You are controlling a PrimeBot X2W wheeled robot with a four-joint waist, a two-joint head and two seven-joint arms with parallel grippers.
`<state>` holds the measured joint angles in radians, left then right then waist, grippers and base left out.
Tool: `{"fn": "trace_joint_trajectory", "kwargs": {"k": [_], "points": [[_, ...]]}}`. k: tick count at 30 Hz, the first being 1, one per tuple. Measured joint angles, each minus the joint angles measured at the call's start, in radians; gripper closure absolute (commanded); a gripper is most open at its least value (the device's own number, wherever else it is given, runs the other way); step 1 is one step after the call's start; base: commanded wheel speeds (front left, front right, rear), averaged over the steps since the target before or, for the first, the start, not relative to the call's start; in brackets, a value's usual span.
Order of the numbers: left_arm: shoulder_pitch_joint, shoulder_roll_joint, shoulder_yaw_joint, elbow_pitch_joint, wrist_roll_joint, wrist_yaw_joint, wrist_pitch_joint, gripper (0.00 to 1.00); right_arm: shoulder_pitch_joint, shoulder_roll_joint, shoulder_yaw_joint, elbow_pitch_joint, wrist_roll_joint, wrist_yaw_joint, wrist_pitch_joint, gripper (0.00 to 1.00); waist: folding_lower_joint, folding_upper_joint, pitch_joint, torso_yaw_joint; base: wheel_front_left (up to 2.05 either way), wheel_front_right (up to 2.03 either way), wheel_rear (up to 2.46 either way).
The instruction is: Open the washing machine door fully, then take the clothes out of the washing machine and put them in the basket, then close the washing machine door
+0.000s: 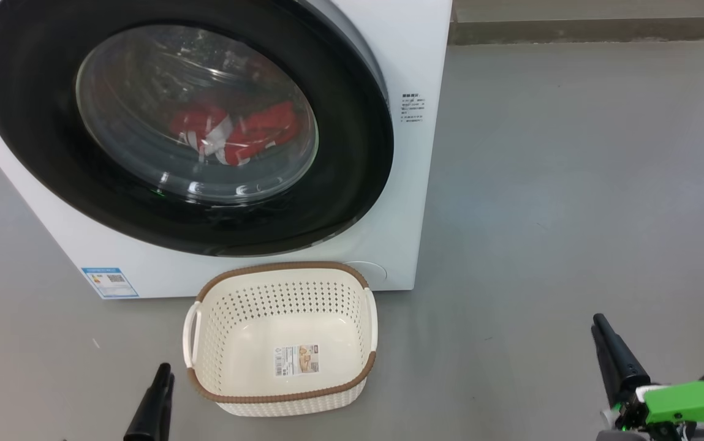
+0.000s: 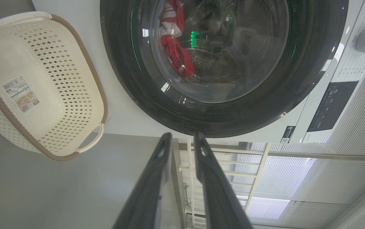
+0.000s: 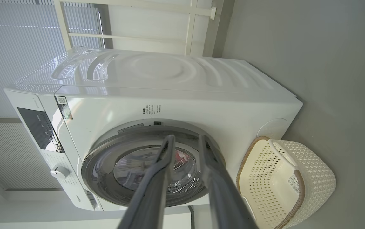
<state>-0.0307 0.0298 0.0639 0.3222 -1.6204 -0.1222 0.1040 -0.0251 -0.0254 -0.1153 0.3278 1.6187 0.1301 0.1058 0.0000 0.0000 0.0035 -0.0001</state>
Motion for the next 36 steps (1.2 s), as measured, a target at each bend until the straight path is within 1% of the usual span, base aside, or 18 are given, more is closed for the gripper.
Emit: {"fn": "trace_joint_trajectory", "kwargs": {"k": [6,13,26,28,36], "points": [[0.007,-0.003,-0.004,-0.002,0.005,0.000,-0.010,0.00,0.006,-0.001,0.002,-0.002,-0.002,0.000,-0.010,0.00,0.0004,0.0000,-0.002,0.001,0.00,0.00,0.00],[0.007,-0.003,-0.010,-0.019,0.070,0.000,-0.036,0.00,0.006,-0.005,0.016,-0.006,-0.049,0.000,-0.036,0.00,0.0002,0.0000,0.001,0.003,0.00,0.00,0.00],[0.011,-0.003,-0.024,-0.045,0.277,0.000,-0.071,0.00,0.006,-0.015,0.034,-0.013,-0.209,0.000,-0.072,0.00,0.0002,0.0000,0.005,0.005,0.00,0.00,0.00],[0.011,-0.003,-0.026,-0.047,0.294,0.003,-0.071,0.00,0.006,-0.016,0.035,-0.013,-0.221,0.000,-0.075,0.00,0.0002,0.0000,0.006,0.005,0.00,0.00,0.00],[0.011,-0.002,-0.042,-0.065,0.422,0.019,-0.098,0.00,0.006,-0.031,0.052,-0.022,-0.340,0.000,-0.098,0.00,0.0001,0.0000,0.009,0.007,0.00,0.00,0.00]]}}
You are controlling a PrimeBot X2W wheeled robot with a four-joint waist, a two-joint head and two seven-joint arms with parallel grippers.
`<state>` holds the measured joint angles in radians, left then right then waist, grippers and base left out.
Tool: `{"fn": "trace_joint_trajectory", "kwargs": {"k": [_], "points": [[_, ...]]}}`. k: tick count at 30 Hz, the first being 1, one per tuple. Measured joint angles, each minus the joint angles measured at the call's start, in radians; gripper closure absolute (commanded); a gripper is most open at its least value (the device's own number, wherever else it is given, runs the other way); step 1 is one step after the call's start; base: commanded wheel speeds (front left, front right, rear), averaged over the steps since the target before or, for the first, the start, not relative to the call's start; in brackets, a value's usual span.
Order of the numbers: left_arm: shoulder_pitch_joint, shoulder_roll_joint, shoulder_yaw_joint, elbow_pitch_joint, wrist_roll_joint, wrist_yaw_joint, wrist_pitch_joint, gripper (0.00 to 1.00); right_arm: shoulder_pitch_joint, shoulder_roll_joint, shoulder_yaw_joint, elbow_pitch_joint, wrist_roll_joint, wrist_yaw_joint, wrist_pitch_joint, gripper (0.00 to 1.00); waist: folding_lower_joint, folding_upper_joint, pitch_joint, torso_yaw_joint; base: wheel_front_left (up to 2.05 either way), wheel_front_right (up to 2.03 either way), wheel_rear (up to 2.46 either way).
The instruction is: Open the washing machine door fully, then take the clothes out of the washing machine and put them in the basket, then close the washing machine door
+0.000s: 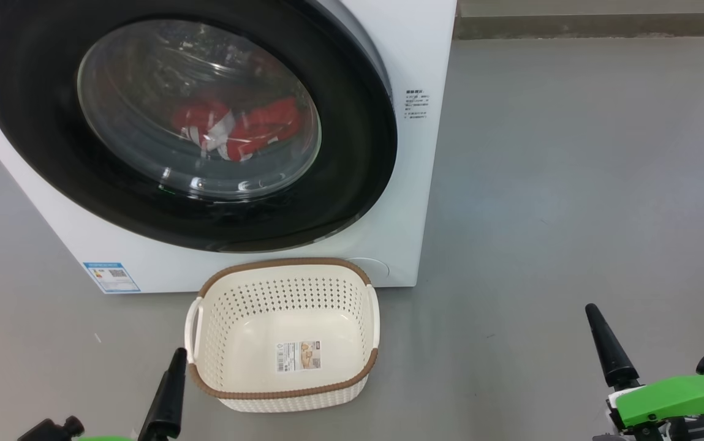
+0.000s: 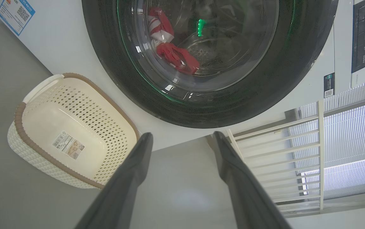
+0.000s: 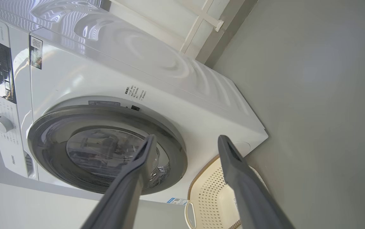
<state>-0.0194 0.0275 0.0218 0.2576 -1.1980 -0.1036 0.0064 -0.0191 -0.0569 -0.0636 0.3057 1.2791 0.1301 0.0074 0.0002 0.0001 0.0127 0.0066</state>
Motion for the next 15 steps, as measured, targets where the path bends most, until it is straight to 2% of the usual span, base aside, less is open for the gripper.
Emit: {"fn": "trace_joint_trajectory", "kwargs": {"k": [15], "points": [[0.002,0.001,-0.032,-0.028,0.206,0.026,-0.042,0.00,0.001,-0.006,0.017,-0.006,-0.192,0.000,-0.043,0.00,0.0000,0.0000,0.004,0.005,0.00,0.00,0.00]]}}
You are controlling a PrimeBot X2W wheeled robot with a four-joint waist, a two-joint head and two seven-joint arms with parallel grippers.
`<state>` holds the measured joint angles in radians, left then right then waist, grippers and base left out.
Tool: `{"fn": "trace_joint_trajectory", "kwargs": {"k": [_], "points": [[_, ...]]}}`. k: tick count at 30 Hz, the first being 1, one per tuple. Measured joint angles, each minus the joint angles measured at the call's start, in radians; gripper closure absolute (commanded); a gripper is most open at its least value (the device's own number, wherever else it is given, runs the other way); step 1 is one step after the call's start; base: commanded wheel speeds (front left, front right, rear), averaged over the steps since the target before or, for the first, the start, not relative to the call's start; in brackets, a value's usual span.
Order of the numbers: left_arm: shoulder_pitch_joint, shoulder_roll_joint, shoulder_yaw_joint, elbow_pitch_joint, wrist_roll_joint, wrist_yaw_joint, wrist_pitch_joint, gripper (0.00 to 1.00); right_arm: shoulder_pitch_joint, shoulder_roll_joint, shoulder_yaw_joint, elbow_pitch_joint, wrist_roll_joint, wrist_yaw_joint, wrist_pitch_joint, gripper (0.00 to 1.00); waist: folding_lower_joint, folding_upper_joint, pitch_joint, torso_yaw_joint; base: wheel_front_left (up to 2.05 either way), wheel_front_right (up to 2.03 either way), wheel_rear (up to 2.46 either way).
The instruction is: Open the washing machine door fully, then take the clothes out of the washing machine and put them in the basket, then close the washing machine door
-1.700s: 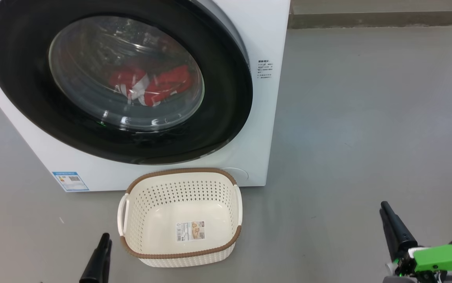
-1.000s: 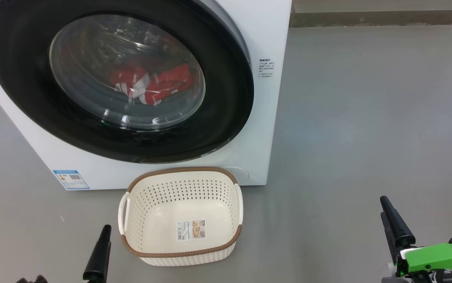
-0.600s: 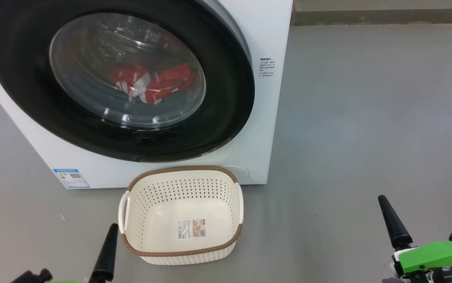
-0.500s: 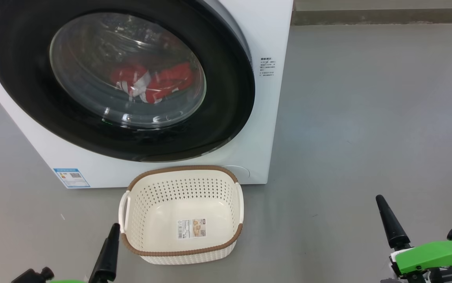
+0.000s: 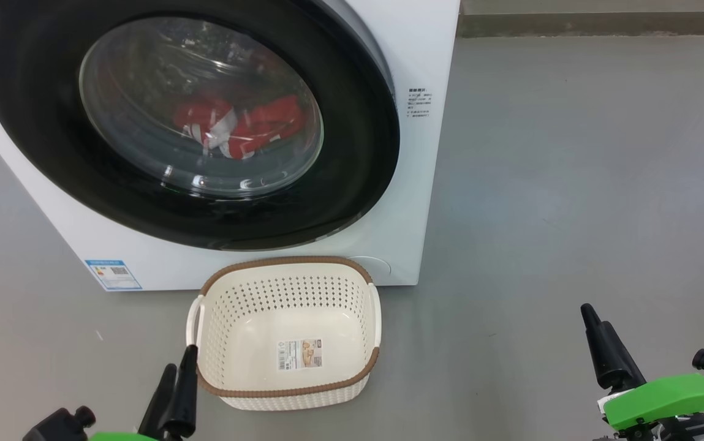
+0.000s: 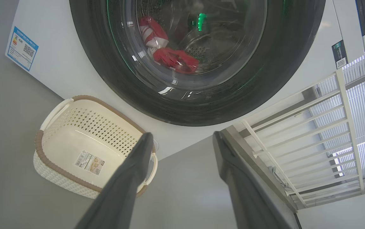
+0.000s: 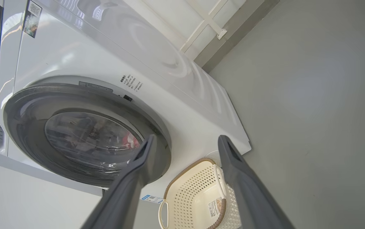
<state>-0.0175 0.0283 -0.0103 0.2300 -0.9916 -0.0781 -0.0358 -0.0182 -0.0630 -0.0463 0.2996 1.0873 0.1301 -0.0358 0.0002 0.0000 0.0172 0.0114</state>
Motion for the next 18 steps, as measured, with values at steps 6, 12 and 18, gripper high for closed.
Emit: {"fn": "trace_joint_trajectory", "kwargs": {"k": [6,12,18], "points": [[0.001,0.001,-0.012,-0.014,0.075,0.009,-0.018,0.00,0.015,-0.006,0.008,-0.005,-0.065,0.000,-0.018,0.00,0.0000,0.0000,0.001,0.002,0.00,0.00,0.00],[0.002,0.001,-0.022,-0.027,0.156,0.018,-0.030,0.00,0.015,-0.011,0.023,-0.008,-0.132,0.000,-0.032,0.00,0.0000,0.0000,0.001,0.003,0.00,0.00,0.00],[0.012,0.003,-0.029,-0.037,0.234,0.026,-0.051,0.00,0.015,-0.019,0.026,-0.012,-0.194,0.000,-0.050,0.00,0.0000,0.0000,0.002,0.004,0.00,0.00,0.00]]}}
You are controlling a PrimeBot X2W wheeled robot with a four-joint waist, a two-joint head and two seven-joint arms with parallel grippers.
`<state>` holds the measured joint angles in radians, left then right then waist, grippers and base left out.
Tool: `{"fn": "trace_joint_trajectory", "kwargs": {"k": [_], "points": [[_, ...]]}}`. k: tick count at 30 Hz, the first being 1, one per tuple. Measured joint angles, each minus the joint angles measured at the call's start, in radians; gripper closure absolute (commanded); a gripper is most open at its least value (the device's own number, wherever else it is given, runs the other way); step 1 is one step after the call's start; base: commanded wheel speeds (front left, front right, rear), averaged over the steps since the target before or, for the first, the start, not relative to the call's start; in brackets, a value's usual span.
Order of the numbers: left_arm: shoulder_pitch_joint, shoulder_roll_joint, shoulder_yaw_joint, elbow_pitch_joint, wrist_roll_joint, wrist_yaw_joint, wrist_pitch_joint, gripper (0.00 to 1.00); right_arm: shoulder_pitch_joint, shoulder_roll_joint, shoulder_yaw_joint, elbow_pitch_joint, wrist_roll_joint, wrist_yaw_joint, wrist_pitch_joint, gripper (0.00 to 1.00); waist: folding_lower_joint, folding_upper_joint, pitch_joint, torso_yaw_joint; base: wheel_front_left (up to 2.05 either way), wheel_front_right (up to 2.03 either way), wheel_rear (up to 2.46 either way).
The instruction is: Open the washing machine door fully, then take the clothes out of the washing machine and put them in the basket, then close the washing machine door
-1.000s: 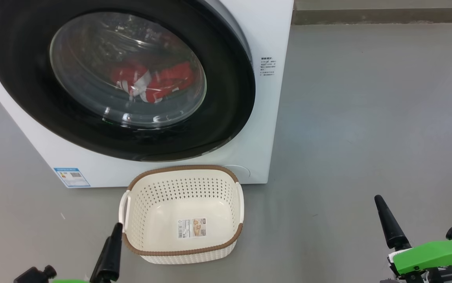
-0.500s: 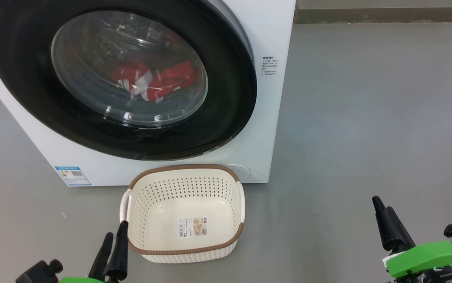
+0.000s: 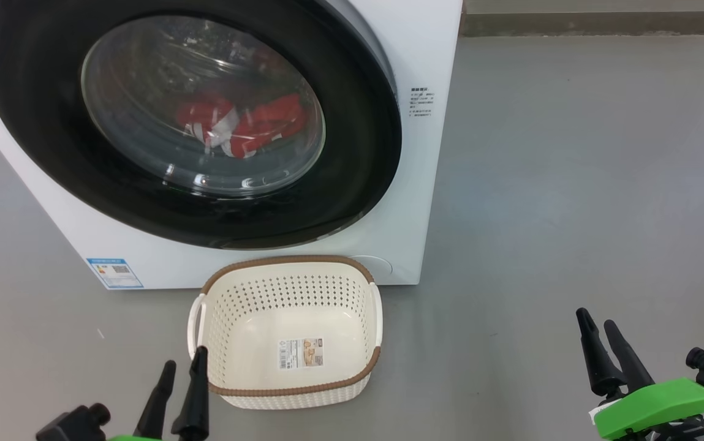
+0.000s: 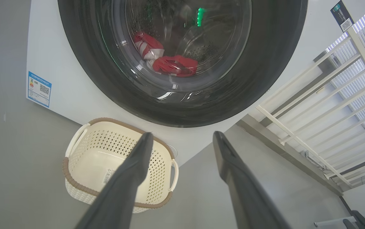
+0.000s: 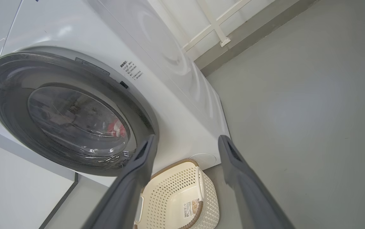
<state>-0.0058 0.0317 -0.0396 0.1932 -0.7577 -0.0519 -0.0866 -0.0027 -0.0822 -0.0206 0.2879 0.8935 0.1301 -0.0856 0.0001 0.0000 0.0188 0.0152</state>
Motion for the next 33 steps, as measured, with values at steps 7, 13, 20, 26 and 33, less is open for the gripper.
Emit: {"fn": "trace_joint_trajectory", "kwargs": {"k": [7,13,20,26,33], "points": [[0.009,0.001,-0.012,-0.010,0.085,0.009,-0.021,0.00,0.002,-0.007,0.004,-0.007,-0.072,0.000,-0.021,0.00,0.0000,0.0000,0.002,0.000,0.00,0.00,0.00],[0.009,0.001,-0.020,-0.019,0.159,0.013,-0.035,0.00,0.007,-0.010,0.006,-0.013,-0.130,0.000,-0.034,0.00,-0.0001,0.0000,0.003,0.000,0.00,0.00,0.00],[0.010,0.001,-0.025,-0.029,0.252,0.018,-0.056,0.00,0.021,-0.014,0.007,-0.023,-0.202,0.000,-0.057,0.00,0.0000,0.0000,0.003,-0.001,0.00,0.00,0.00],[0.013,0.003,-0.030,-0.040,0.326,0.026,-0.075,0.00,0.021,-0.021,0.009,-0.029,-0.261,0.000,-0.075,0.00,0.0000,0.0000,0.003,-0.001,0.00,0.00,0.00],[0.029,0.005,-0.040,-0.051,0.423,0.034,-0.096,0.00,0.022,-0.023,0.004,-0.034,-0.345,0.000,-0.094,0.00,-0.0001,0.0000,0.005,-0.002,0.00,0.00,0.00]]}}
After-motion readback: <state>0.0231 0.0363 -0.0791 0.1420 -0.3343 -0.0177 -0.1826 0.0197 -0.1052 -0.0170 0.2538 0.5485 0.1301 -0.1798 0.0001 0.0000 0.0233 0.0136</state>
